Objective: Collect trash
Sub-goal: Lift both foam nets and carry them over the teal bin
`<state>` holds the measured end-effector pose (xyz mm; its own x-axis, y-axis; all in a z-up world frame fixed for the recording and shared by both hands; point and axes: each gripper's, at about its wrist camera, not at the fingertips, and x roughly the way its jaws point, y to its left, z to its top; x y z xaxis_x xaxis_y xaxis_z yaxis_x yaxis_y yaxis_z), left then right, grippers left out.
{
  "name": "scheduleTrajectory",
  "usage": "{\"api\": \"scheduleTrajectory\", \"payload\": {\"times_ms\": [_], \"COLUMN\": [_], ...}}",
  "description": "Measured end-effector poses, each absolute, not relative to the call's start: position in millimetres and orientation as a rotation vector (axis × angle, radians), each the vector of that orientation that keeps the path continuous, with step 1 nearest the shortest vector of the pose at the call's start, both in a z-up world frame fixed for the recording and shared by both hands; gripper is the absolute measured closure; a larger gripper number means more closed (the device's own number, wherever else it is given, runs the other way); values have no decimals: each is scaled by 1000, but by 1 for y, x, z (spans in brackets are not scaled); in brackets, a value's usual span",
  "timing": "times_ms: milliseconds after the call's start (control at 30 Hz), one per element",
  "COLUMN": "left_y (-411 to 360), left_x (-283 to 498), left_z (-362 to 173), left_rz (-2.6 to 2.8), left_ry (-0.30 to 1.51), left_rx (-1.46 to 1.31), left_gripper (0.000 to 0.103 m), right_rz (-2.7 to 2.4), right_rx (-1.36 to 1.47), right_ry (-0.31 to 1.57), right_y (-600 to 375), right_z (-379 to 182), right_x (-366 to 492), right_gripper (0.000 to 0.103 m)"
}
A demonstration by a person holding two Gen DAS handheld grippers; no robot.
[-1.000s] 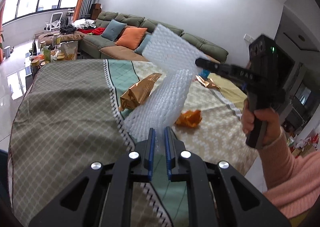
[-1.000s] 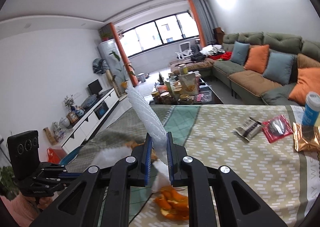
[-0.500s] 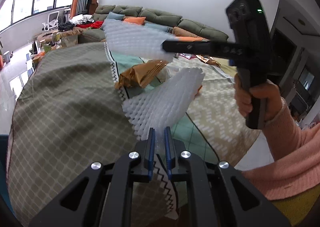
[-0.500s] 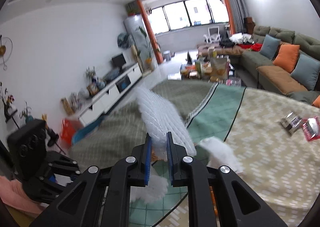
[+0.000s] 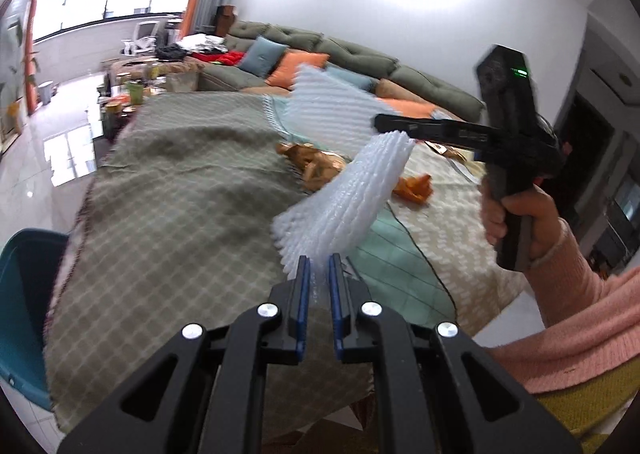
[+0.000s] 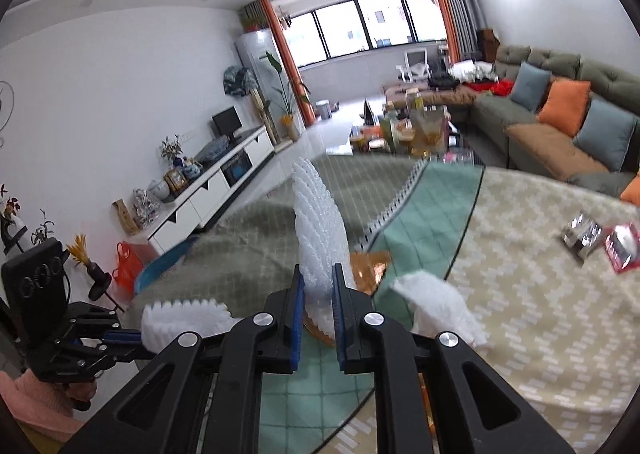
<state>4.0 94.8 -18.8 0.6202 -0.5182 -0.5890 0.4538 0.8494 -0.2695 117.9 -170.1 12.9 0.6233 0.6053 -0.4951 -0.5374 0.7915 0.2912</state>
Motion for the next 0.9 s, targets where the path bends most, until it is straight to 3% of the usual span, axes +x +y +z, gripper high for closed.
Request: {"api": "scheduleTrajectory", "payload": {"times_ms": [300, 900], "left_y": [130, 226], "left_x": [-6, -34], "left_z": [-5, 10], "left_rz": [-467, -172], "left_ry": [647, 577], "left_rx": [-142, -229], "left_gripper": [92, 92], "right_rz": [744, 983], "right_rx": [87, 70], "right_ry": [552, 627], "right_y": [-140, -30], "right_z": [36, 23], "right_x": [105, 110], "right_gripper": [90, 90]}}
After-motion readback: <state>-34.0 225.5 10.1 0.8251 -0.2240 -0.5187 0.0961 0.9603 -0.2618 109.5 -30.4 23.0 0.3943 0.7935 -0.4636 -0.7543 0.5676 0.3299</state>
